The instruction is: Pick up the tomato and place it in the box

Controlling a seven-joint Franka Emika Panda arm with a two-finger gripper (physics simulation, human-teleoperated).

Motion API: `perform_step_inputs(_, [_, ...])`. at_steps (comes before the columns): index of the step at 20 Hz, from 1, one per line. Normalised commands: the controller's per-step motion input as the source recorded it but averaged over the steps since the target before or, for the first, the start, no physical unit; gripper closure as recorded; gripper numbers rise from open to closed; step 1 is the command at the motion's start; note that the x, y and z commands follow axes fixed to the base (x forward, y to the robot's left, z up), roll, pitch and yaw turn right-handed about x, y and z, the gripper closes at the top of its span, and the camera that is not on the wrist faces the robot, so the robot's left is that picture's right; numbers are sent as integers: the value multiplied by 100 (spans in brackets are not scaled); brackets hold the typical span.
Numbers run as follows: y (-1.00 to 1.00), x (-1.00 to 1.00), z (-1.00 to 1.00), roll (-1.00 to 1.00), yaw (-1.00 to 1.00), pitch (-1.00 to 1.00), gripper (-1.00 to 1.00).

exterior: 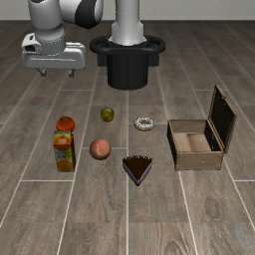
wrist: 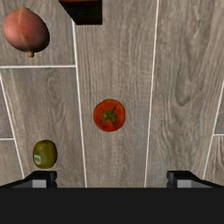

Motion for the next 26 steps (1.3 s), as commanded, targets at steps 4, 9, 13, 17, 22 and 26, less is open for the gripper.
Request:
perform_step_inputs(4, [0, 0, -100, 0, 0, 0, -100])
perform_step_inputs(9, [0, 0, -100, 0, 0, 0, -100])
perform_step_inputs(13, [0, 0, -100, 0, 0, 0, -100])
perform_step_inputs(17, [0, -50, -50, 0, 0, 0, -100])
perform_step_inputs(22, [0, 0, -20, 0, 0, 0, 100])
perform_step_inputs(26, [0, 0, 0, 0, 0, 0, 100])
